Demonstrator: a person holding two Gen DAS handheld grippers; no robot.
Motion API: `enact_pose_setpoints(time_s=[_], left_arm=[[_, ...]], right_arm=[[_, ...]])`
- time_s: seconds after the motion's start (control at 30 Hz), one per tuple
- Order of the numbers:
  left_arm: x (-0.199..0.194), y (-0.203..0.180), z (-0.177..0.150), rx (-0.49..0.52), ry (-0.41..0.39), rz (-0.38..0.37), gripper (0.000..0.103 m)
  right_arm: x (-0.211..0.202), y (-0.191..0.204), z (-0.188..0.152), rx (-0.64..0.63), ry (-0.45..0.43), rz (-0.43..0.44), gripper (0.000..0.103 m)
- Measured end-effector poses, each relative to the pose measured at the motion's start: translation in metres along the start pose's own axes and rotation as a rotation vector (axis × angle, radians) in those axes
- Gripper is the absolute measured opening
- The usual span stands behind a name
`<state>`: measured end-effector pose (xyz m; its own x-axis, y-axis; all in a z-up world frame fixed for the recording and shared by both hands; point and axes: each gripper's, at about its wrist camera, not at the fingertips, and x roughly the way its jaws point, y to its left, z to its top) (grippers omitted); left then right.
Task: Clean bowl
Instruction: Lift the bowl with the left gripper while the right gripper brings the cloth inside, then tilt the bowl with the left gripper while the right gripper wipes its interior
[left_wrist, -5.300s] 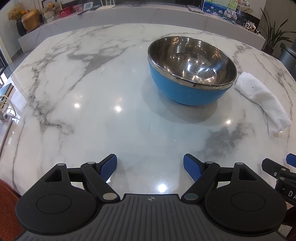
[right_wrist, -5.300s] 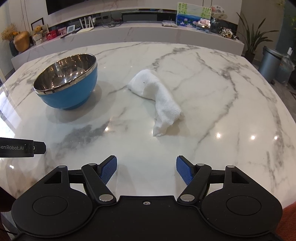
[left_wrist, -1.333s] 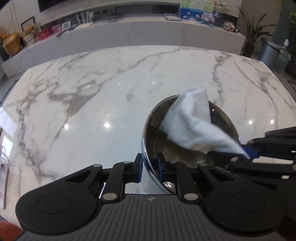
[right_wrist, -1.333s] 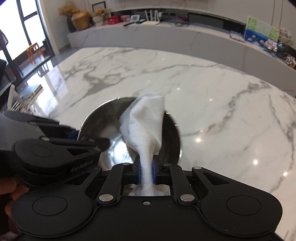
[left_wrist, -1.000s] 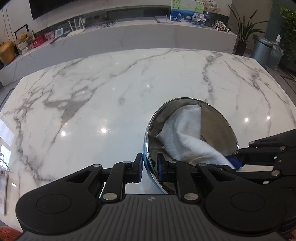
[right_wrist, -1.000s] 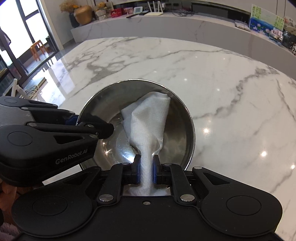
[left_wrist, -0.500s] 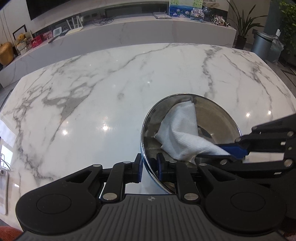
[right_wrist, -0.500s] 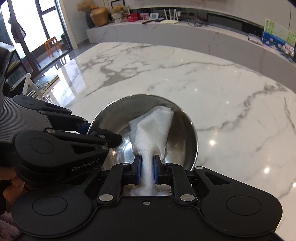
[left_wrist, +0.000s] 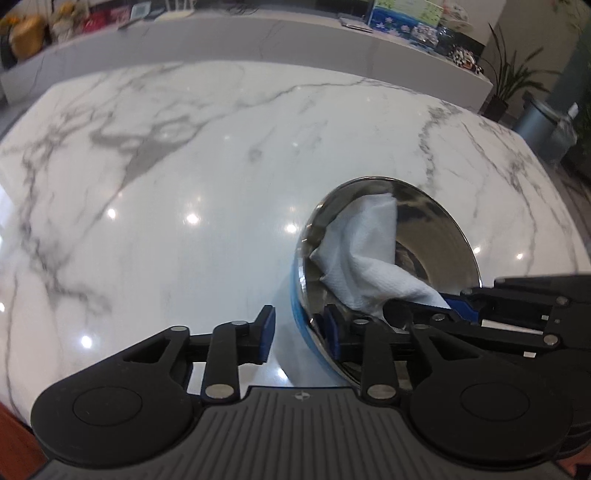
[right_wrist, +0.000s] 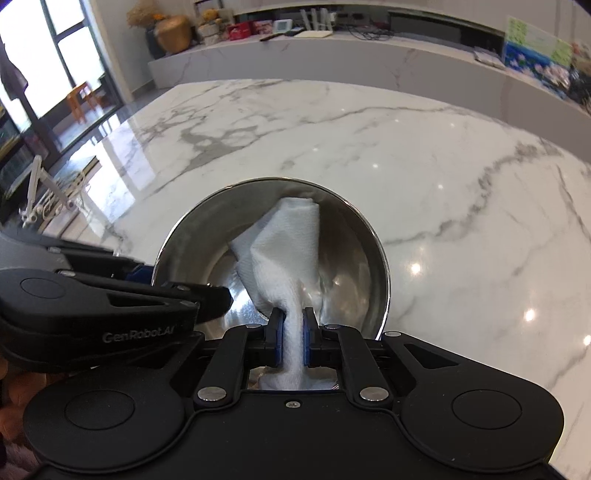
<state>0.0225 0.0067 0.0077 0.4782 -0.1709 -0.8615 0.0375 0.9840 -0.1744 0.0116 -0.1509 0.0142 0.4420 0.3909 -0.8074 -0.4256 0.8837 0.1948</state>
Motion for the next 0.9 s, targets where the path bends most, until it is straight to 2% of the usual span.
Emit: enact_pose_setpoints(time_s=[0.1,0.17,0.57,0.73,0.87,0.9], left_arm=[[0.000,-0.004,0.000,0.015,-0.001,-0.015,0.027],[0.000,-0.011,0.000,0.046,-0.003,-0.010,0.016],[-0.004,-0.042,-0.002,0.248,-0.059,0.069,0.015],[-0.004,-0.044,0.002,0.264,-0.059,0.067,0.014],[-0.003,-0.048,0.004,0.290,-0.064,0.078,0.014],[-0.003,-0.049,0.005,0.301,-0.066,0.084,0.013]], right_arm=[[-0.002,-0.002,-0.007,0.023,-0.007,-0.005,0.008],[-0.004,-0.002,-0.010,0.009,-0.009,-0.007,0.008],[-0.017,-0.002,-0.010,-0.111,-0.051,0.025,0.010],[-0.011,-0.001,-0.011,-0.122,-0.015,0.087,0.010],[-0.008,0.004,-0.013,-0.147,0.005,0.092,0.010],[-0.008,0.006,-0.014,-0.168,0.004,0.071,0.009]])
